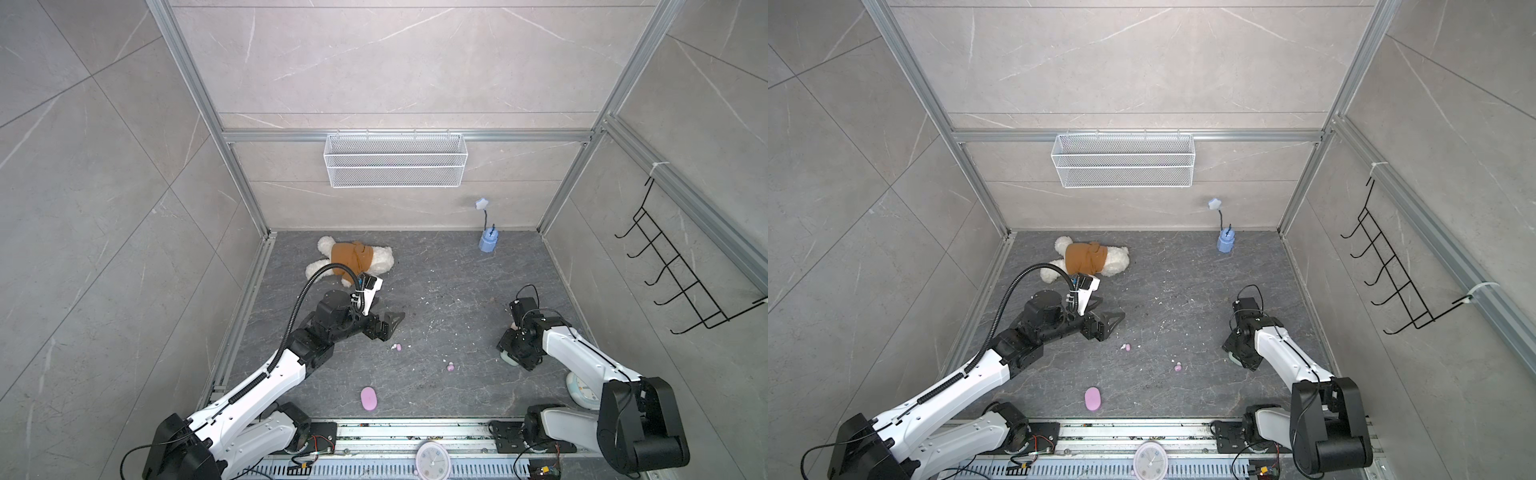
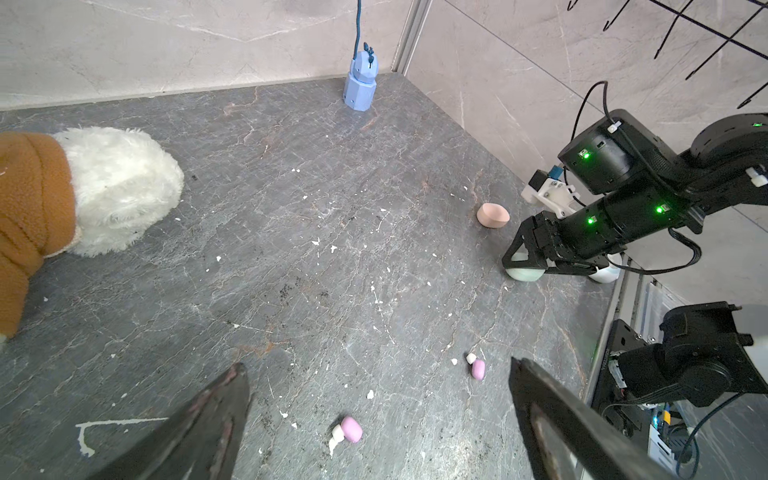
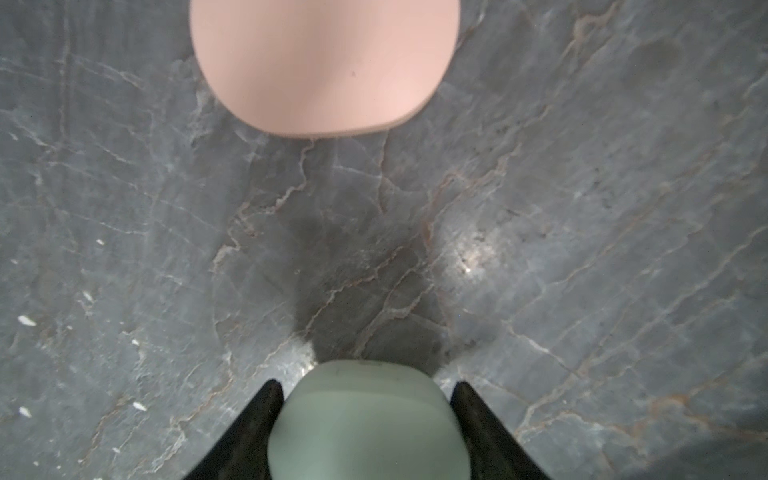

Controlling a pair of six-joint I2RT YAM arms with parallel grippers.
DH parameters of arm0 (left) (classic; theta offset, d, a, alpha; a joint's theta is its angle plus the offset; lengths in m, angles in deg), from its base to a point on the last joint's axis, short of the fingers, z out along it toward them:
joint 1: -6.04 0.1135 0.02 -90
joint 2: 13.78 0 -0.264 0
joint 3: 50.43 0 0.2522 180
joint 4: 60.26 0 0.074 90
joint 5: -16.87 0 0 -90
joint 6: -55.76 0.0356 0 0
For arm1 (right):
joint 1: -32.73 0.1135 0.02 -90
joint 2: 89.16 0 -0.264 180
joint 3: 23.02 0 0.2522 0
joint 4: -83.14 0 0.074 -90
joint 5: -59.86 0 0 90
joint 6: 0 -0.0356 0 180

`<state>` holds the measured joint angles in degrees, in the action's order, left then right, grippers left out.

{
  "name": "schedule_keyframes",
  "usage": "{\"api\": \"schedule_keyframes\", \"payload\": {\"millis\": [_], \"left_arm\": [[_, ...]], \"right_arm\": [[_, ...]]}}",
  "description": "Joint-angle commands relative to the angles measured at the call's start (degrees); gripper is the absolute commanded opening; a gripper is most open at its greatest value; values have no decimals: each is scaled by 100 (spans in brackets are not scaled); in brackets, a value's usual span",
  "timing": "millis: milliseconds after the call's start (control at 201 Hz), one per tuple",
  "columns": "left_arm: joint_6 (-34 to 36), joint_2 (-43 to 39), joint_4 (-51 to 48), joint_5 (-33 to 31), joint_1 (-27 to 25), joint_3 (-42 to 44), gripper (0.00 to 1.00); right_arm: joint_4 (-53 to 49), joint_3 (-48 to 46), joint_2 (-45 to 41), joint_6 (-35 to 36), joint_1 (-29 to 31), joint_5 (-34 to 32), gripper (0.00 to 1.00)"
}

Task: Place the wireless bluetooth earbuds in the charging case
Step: 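Lower the mint case onto the table with the right gripper and release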

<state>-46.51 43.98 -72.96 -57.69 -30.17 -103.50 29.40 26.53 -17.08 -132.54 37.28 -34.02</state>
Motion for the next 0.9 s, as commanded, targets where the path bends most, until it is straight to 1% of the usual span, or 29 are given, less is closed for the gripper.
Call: {"api": "schedule_keyframes", "payload": {"millis": [0,159,244,418,518,597,702,816,891], "left_arm": [[-169,-72,64,195,86,-170,100],[-197,-68,-68,242,192,-268,100],[-214,-74,-118,267,282,-311,100],[-370,-81,-236,405,648,-385,100],[-507,-105,-273,620,1010,-389,100],[-642,-83,-256,886,1344,-384,100],[-789,0,-260,1133,1661,-429,100],[-864,67,-281,1281,1809,-511,100],[-841,81,-298,1318,1826,-545,100]], "right_arm": [[104,-90,101,-87,-28,-96,67],[167,-121,89,-122,-20,9,80],[61,-65,14,-101,-23,26,85],[-484,241,-595,69,59,109,90],[-921,551,-986,141,391,124,91],[-1107,767,-1196,112,992,221,92],[-1066,990,-1336,-131,2189,226,92],[-685,1155,-1236,-337,3498,211,92],[-415,1348,-909,-386,4405,56,92]]}}
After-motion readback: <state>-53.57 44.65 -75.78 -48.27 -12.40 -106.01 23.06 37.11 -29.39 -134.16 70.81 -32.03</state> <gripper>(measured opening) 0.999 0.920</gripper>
